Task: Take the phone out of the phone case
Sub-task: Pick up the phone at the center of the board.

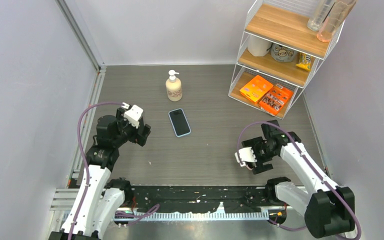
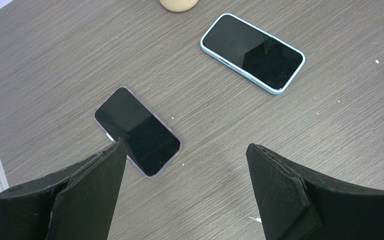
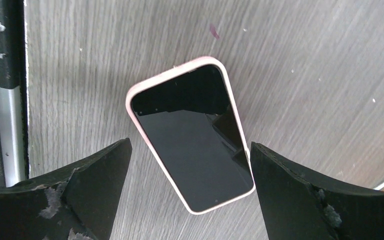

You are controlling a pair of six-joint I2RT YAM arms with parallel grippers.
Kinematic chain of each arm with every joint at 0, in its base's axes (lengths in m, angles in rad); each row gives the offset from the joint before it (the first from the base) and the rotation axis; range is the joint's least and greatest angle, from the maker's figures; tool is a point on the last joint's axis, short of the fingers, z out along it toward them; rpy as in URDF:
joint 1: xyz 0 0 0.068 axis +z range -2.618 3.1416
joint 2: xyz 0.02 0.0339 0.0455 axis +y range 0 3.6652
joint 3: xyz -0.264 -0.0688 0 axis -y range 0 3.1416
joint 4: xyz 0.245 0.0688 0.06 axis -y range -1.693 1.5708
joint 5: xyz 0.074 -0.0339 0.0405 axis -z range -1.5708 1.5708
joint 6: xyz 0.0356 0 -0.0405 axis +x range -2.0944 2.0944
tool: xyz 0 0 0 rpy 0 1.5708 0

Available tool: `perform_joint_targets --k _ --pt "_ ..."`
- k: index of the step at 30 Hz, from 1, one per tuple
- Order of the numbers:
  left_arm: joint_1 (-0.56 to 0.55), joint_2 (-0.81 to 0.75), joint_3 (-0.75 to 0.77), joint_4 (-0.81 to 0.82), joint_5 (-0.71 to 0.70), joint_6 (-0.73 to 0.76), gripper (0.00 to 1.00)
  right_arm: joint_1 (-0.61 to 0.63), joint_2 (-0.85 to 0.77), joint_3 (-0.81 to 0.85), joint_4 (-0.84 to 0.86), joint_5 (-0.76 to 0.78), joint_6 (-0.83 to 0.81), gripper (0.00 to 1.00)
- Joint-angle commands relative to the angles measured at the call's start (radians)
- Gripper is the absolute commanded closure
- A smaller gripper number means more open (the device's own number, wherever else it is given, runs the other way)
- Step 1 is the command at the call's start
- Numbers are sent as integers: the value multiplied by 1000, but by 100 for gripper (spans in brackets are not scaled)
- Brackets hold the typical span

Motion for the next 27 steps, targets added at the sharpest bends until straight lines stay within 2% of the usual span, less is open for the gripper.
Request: perform_joint_targets --k 1,12,27 --pt "3 3 36 45 31 23 1 68 59 42 10 24 47 4" --pt "4 18 25 61 32 33 1 133 197 100 3 83 57 4" --pt "2 49 21 91 21 50 1 152 263 77 76 119 34 4"
